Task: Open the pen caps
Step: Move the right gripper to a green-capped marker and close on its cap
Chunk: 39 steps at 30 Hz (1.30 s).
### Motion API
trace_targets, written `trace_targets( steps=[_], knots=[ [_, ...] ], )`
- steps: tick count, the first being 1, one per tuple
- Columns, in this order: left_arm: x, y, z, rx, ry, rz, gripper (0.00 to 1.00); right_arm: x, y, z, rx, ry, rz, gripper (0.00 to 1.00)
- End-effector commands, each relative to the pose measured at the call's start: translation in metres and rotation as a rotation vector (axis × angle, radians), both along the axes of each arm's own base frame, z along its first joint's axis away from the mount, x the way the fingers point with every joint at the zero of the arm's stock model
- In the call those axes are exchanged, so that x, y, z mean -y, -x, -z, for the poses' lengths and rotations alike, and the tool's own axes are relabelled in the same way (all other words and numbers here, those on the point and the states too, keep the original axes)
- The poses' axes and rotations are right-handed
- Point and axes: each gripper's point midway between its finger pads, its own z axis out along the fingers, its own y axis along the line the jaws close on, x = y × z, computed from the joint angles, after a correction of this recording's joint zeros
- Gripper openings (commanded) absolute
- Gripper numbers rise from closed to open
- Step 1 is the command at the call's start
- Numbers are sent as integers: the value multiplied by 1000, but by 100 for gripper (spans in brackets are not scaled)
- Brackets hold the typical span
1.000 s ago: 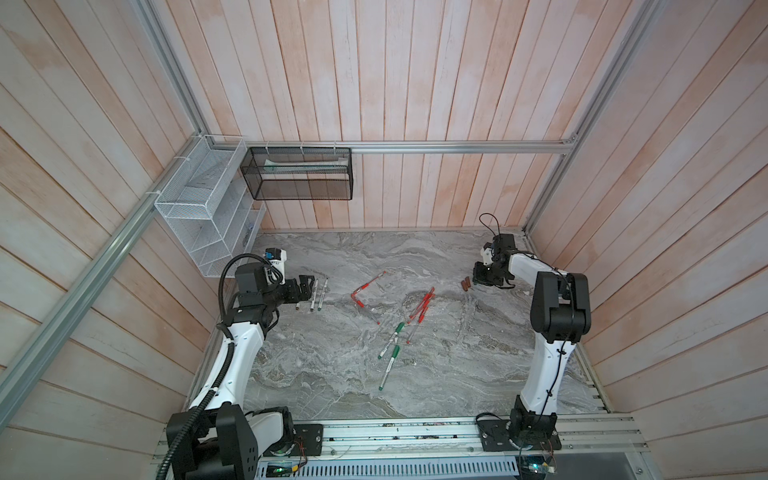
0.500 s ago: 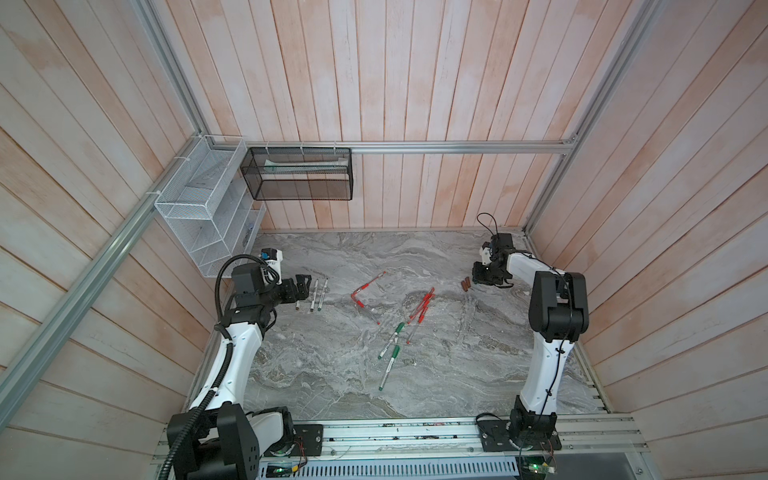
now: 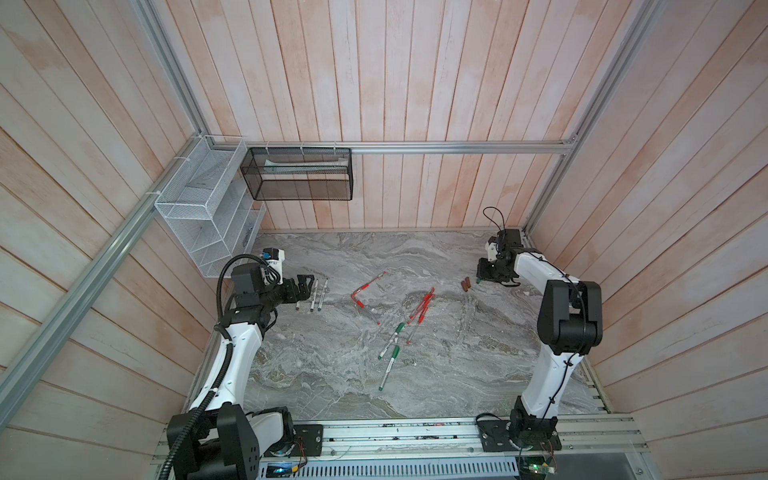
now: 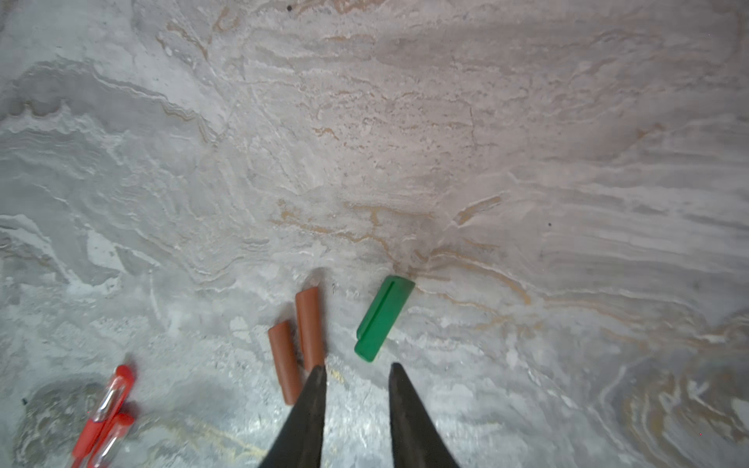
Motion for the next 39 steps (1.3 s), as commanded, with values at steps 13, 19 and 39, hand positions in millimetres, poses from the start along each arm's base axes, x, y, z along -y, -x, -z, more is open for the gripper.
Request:
trace_targets(
  steps=[13, 19, 39],
  knots=[
    [34, 0, -6, 25, -25, 146, 100, -44, 74, -45, 77, -32, -44, 35],
    [39, -3, 1, 1, -21, 160, 100, -69, 108, -51, 113, -38, -48, 44],
    [32, 2, 9, -16, -1, 138, 100, -224, 182, -38, 30, -282, -81, 51]
  ],
)
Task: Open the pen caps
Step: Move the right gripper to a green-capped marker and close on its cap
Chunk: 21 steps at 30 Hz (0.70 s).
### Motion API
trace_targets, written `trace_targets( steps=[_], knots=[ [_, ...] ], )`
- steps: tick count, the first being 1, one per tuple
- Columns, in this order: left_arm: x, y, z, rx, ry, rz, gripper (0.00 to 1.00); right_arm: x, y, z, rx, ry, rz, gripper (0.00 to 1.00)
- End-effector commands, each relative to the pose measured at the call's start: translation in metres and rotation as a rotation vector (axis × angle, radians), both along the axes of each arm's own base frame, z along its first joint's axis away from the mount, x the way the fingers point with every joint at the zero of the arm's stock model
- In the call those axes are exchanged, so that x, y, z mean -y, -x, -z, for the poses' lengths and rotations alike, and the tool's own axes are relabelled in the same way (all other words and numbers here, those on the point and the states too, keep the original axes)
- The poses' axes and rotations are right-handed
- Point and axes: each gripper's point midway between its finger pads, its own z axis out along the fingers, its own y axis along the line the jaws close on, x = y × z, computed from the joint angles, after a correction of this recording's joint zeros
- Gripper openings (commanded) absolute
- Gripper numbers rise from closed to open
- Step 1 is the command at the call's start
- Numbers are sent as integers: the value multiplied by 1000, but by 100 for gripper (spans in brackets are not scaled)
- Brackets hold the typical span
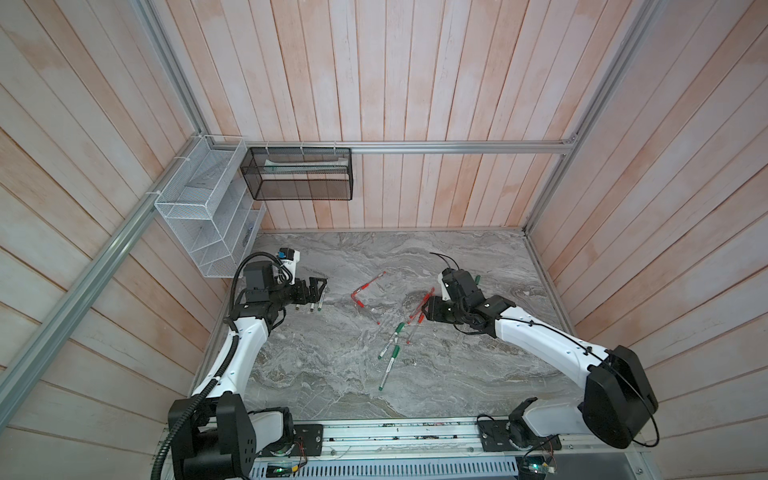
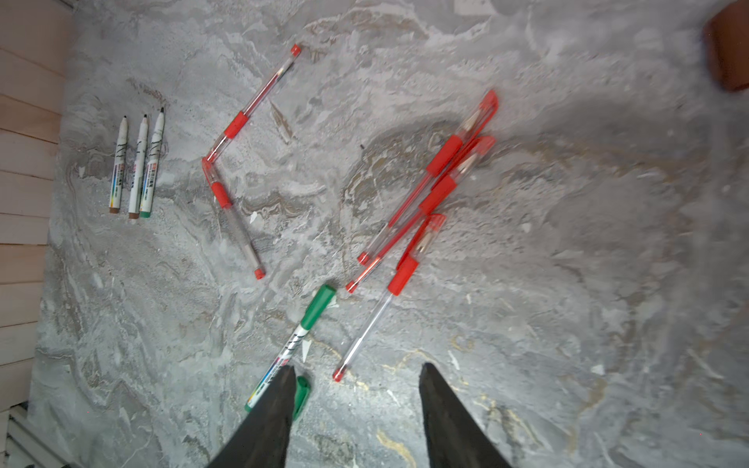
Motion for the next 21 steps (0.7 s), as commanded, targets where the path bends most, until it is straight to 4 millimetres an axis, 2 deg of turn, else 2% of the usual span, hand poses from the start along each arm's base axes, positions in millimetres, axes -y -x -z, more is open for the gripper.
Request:
trace_targets(
  steps=[1, 5, 11, 16, 21],
  knots=[
    [-1, 2, -4, 18, 2, 5, 100, -23, 3, 13, -36, -41, 37, 50],
    [1, 2, -6, 23, 15, 15, 100, -53, 10, 33, -95, -71, -21, 49],
    [0, 3, -6, 29, 12, 9, 100, -82, 14, 57, -146, -87, -80, 47],
    [-3, 1, -4, 19, 4, -3, 100, -96, 9, 67, -160, -65, -110, 42],
    [0, 1, -5, 14, 12, 9, 100, -99, 6, 80, -209, 0, -122, 36]
  ],
)
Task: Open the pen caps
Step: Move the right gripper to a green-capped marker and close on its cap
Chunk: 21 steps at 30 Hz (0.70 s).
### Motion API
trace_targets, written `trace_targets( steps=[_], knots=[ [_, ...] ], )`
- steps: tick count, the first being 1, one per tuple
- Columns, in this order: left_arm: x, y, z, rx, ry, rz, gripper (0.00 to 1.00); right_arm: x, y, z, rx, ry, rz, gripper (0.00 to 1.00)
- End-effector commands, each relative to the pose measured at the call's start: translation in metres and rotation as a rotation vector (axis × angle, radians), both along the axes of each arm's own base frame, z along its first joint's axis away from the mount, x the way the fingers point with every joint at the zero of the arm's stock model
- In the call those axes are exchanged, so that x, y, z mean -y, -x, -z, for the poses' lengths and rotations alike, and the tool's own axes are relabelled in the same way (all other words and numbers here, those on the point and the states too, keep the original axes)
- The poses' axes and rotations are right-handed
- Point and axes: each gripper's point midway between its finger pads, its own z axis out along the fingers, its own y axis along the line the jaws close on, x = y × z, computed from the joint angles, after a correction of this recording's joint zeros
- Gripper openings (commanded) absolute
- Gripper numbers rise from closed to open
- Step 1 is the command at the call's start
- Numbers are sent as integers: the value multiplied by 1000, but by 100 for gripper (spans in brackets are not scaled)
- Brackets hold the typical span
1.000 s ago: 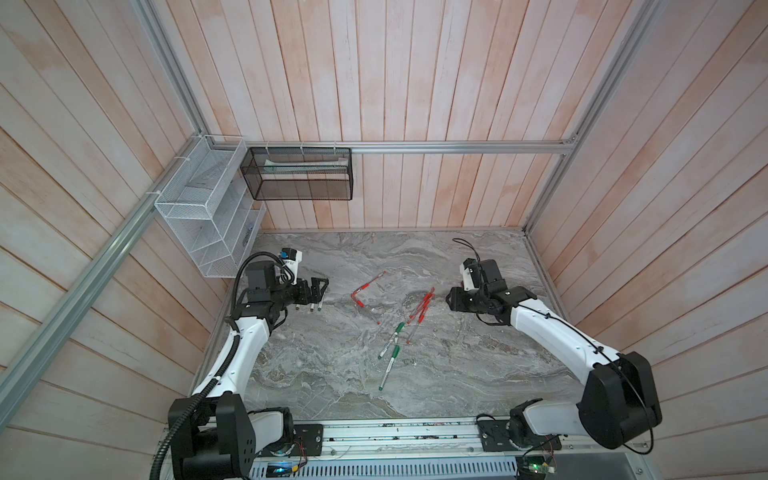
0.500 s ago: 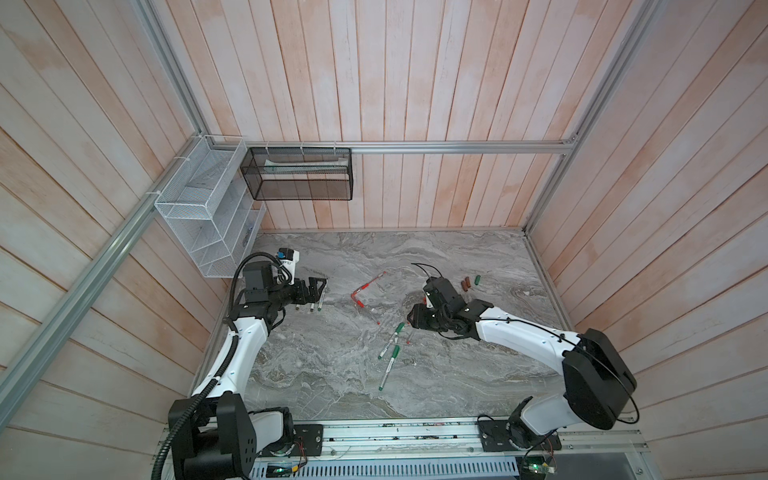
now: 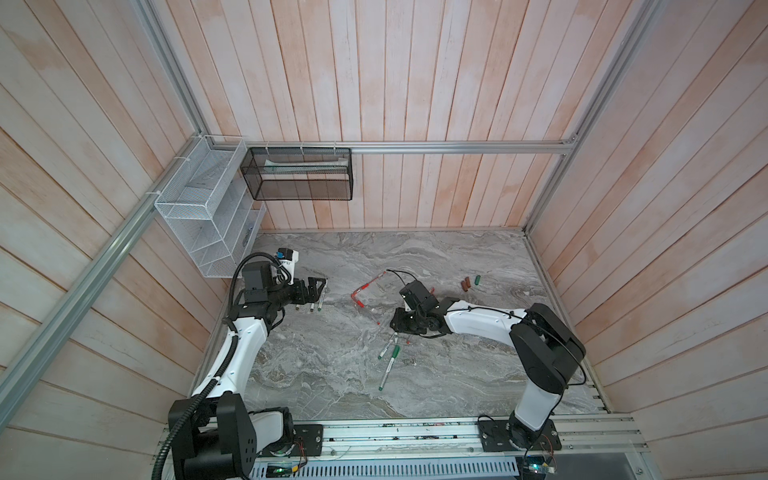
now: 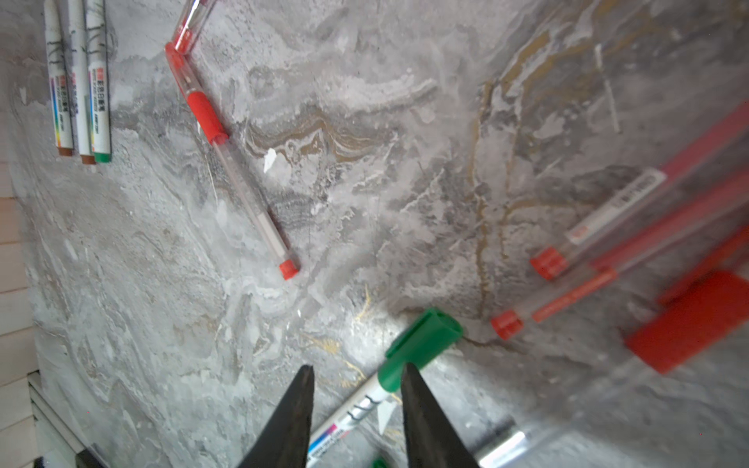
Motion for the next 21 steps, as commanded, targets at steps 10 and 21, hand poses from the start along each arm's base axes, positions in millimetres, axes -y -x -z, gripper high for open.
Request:
trace_targets(
  steps=[10, 21],
  knots=[
    [5, 2, -5, 24, -1, 19, 100, 5, 6, -4, -22, 51, -8, 36],
    [8, 2, -7, 16, 8, 29, 100, 14, 15, 17, -75, 87, -8, 36]
  ],
)
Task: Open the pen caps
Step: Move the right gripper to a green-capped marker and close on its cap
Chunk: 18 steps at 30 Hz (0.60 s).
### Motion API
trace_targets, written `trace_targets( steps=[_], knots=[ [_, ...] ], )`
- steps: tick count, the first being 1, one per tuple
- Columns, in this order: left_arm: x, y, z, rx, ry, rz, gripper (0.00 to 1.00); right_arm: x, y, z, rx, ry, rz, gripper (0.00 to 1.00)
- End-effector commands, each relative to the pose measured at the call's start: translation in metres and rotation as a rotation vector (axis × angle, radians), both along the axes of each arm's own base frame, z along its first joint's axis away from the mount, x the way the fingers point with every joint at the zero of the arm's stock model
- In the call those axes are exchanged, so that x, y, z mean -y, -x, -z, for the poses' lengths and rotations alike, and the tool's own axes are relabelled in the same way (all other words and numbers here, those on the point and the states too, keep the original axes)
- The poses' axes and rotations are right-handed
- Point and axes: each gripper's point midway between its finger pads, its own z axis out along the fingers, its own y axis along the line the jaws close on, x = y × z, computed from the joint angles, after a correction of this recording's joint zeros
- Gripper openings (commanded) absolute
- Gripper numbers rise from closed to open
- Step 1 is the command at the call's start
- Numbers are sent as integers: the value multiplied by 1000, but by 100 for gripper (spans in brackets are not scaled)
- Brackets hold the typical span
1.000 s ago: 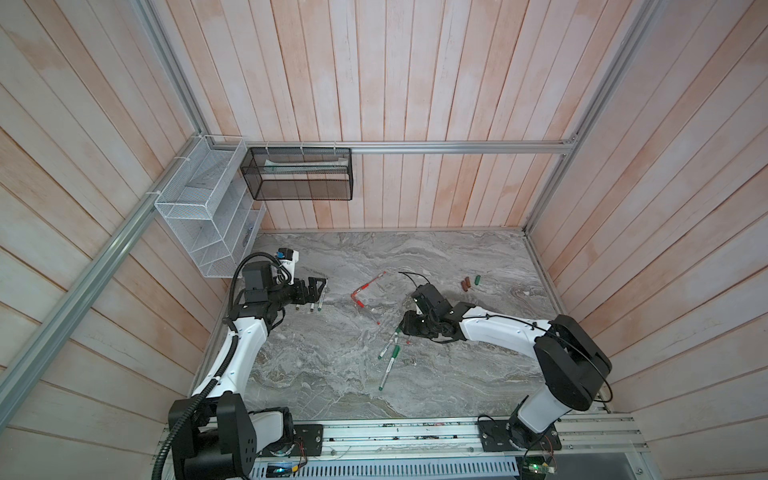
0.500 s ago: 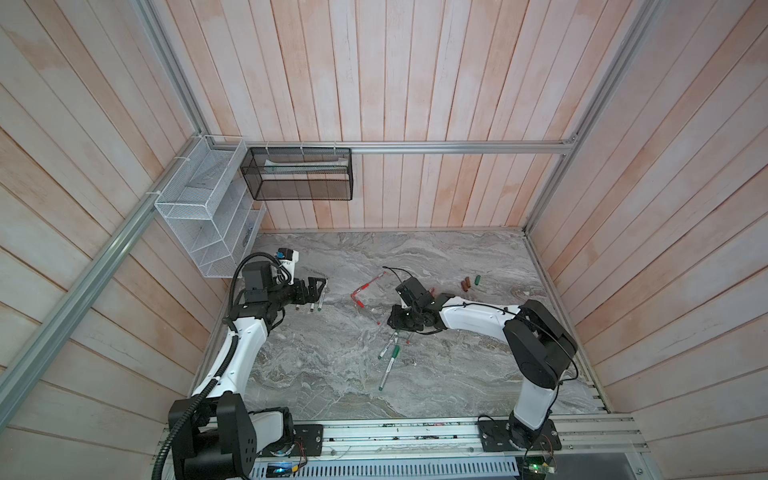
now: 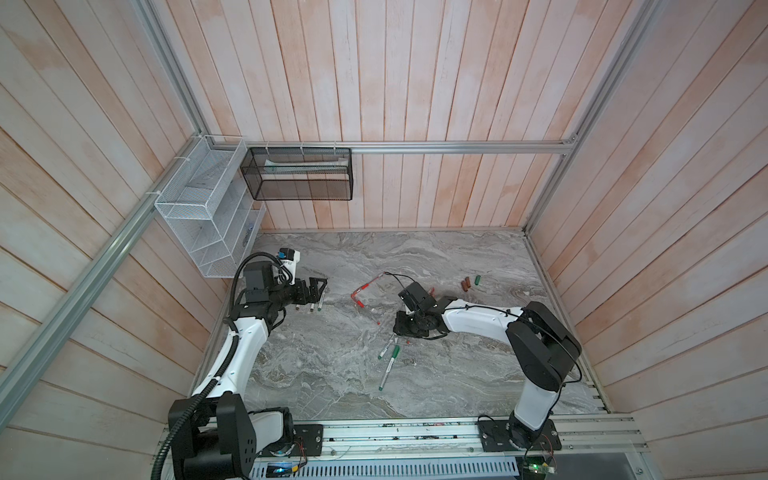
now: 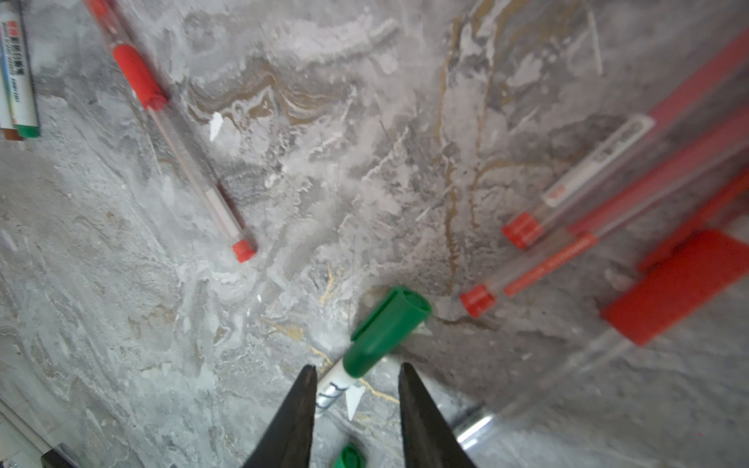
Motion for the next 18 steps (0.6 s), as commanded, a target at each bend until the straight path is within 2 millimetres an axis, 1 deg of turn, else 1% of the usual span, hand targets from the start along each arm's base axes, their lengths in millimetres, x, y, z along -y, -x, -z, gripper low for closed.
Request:
trace_targets(
  steps=[1, 4, 8, 12, 18],
  knots=[
    [3, 1, -7, 15, 5, 14, 100, -1, 1, 5, -16, 16, -2, 36],
    [4, 1, -8, 25, 6, 19, 100, -4, -4, 8, -5, 13, -7, 36],
    [3, 0, -8, 15, 7, 15, 100, -8, -13, 12, -3, 62, -24, 35],
    [5, -2, -10, 20, 17, 14, 100, -15, -18, 16, -3, 58, -37, 34],
    [2, 1, -10, 24, 8, 10, 100, -13, -21, 25, -14, 108, -49, 29]
  ],
)
